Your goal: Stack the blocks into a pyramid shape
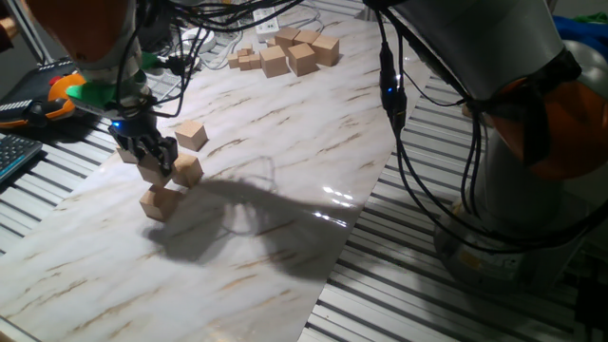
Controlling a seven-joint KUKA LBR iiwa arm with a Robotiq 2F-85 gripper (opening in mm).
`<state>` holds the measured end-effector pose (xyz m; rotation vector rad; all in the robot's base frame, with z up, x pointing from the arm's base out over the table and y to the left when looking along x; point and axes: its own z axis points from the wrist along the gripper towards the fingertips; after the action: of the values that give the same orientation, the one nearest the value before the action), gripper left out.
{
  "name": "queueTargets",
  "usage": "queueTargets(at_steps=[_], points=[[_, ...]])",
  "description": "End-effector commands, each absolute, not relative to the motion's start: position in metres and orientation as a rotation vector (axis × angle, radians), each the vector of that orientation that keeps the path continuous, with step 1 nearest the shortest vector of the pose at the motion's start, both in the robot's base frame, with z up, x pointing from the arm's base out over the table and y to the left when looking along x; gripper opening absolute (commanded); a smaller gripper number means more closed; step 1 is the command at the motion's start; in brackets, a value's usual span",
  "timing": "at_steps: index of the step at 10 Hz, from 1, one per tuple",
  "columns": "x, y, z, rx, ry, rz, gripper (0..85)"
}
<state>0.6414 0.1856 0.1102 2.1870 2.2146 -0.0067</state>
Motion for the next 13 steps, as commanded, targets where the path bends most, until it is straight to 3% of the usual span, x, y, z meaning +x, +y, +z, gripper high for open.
queueTargets(at_steps=[1, 13], points=[[0.641, 0.188, 0.110, 2.185, 2.210, -0.012, 0.0], [0.636, 0.190, 0.092, 2.160, 2.226, 0.030, 0.0]])
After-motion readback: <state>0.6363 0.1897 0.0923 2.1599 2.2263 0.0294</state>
